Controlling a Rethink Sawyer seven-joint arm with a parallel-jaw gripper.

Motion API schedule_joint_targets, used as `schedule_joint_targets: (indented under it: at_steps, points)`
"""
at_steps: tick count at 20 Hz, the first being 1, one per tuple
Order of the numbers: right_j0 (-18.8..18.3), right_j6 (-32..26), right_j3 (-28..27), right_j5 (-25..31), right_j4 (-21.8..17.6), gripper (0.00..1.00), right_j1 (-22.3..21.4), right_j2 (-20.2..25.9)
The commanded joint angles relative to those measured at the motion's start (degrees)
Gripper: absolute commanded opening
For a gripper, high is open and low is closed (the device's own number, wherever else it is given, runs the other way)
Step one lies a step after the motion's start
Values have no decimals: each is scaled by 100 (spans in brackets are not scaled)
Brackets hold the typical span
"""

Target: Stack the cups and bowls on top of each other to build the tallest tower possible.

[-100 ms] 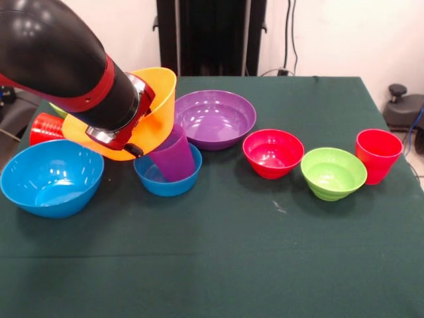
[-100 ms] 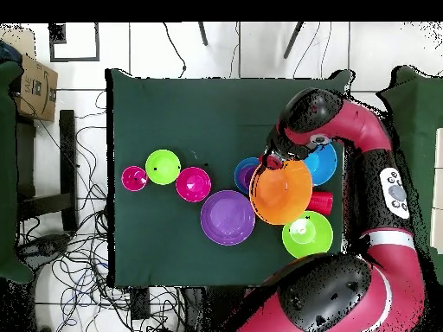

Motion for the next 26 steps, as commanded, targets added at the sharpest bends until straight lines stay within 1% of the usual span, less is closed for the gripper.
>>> schedule_joint_targets:
  at_steps: [1,4,7,9,10,11,12,13,14,15,17,18,19,22,25,26]
  points:
    - [308,-373,-364,596,-234,100,199,210]
    - [413,-297,-683,912,-242,100,258,217]
    - [673,-193,-1516,1734,-374,100,382,266]
    - [860,-169,-2101,2281,-538,100,440,317]
    - [924,-167,-2303,2475,-606,100,450,337]
    - [1054,-123,-2740,2911,-765,100,492,402]
    - [1128,-132,-2989,3163,-884,100,516,449]
    - [1258,-165,-3465,3650,-1180,100,567,570]
    - [1323,-203,-3701,3901,-1373,100,592,652]
    - [1429,-349,-4070,4393,-1830,100,607,820]
    - [1514,-511,-4408,4953,-2491,100,576,1142]
    - [1514,-554,-4472,5103,-2732,100,548,1303]
    - [1503,-650,-4553,5363,-3124,100,493,1569]
    - [1367,-731,-4589,5724,-3954,100,365,2339]
    - [1235,-896,-4525,5828,-4565,100,302,2868]
    - [1182,-891,-4483,5794,-4642,100,310,2975]
